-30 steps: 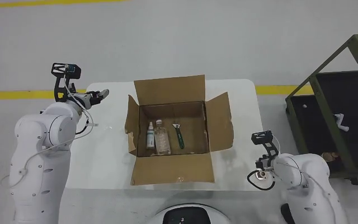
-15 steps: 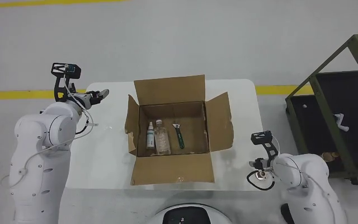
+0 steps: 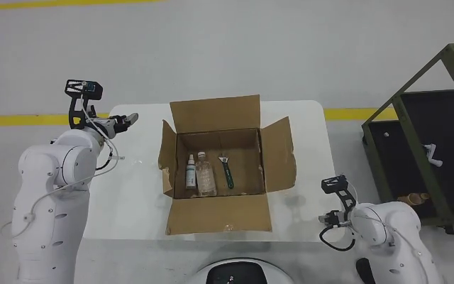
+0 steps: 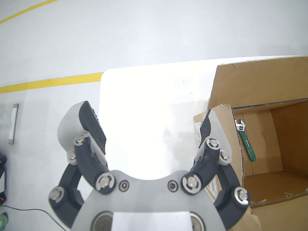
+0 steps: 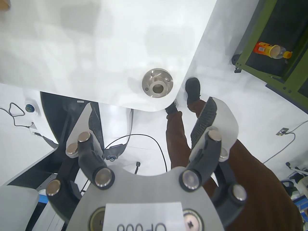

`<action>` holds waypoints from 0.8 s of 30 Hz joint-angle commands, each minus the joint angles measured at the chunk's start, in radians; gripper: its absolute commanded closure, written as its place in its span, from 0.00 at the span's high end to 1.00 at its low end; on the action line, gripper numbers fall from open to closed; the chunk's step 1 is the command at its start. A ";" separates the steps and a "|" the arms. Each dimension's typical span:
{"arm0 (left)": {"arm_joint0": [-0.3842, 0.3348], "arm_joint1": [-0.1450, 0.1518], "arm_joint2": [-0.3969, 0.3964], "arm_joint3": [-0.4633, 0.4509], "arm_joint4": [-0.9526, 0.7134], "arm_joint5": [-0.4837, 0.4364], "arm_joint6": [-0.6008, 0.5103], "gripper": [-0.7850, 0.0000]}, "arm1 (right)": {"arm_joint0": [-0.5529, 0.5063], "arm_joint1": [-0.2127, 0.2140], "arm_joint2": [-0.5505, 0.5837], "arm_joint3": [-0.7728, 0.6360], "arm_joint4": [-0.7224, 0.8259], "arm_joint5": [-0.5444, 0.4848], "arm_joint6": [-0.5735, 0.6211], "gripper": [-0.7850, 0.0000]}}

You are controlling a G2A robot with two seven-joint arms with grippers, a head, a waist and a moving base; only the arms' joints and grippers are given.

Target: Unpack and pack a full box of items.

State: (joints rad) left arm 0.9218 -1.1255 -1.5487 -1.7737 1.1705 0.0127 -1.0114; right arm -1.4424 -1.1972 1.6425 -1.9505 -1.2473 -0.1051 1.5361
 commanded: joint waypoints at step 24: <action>0.000 0.000 0.000 0.000 0.000 0.000 0.000 1.00 | 0.014 0.019 -0.035 0.121 -0.024 -0.006 -0.031 0.39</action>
State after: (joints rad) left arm 0.9218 -1.1255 -1.5487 -1.7737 1.1705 0.0127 -1.0114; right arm -1.4300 -1.1788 1.6087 -1.8339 -1.2717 -0.1098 1.5080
